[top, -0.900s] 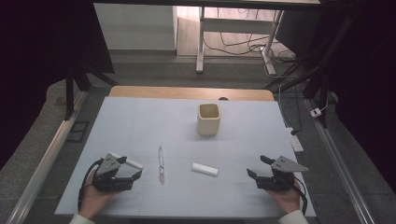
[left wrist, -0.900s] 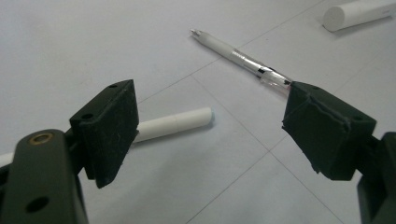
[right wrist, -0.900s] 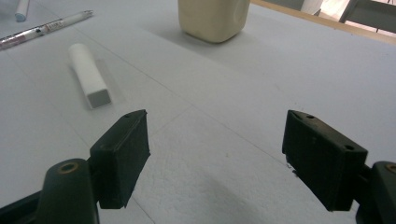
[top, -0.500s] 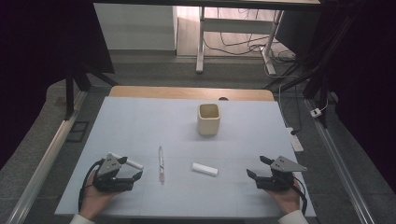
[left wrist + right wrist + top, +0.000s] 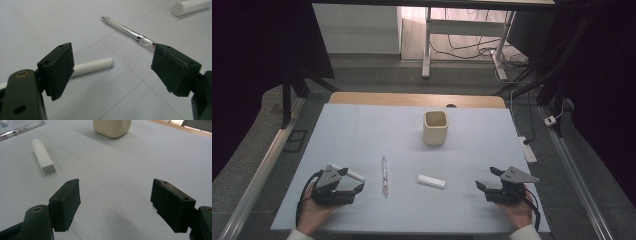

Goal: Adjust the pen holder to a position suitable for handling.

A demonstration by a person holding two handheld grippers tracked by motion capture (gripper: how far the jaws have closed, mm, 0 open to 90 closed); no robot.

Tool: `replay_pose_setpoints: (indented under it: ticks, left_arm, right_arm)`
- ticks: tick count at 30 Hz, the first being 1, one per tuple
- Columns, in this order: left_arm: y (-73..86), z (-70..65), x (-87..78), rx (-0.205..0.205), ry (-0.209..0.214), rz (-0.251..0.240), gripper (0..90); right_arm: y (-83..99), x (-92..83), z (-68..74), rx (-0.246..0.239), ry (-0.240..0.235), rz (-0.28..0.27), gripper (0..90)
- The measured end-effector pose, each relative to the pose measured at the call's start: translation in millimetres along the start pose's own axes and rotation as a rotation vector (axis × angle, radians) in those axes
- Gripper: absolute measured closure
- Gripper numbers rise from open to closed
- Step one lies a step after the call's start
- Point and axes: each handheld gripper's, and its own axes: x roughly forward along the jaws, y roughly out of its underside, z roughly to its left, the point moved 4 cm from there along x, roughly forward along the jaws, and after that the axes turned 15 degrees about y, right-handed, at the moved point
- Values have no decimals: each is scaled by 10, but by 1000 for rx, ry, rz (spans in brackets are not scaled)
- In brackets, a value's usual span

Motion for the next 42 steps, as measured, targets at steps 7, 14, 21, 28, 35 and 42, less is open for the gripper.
replay_pose_setpoints:
  ticks: [7,14,21,28,35,42]
  left_arm:
    - [10,8,12,3,-3,8,181]
    - [15,7,25,9,-4,18,181]
    - [12,-1,26,12,-3,18,181]
    - [11,-4,25,13,-2,16,181]
    - [14,-2,25,13,-2,19,182]
    - [18,2,34,13,-3,22,182]
  right_arm:
    - [-40,33,-2,8,8,7,233]
    - [-110,93,-18,48,13,11,241]
    - [-182,171,-17,50,24,24,246]
    - [-262,270,-19,48,38,30,258]
    - [-370,385,-22,53,34,24,268]
    - [-478,493,-40,55,27,22,276]
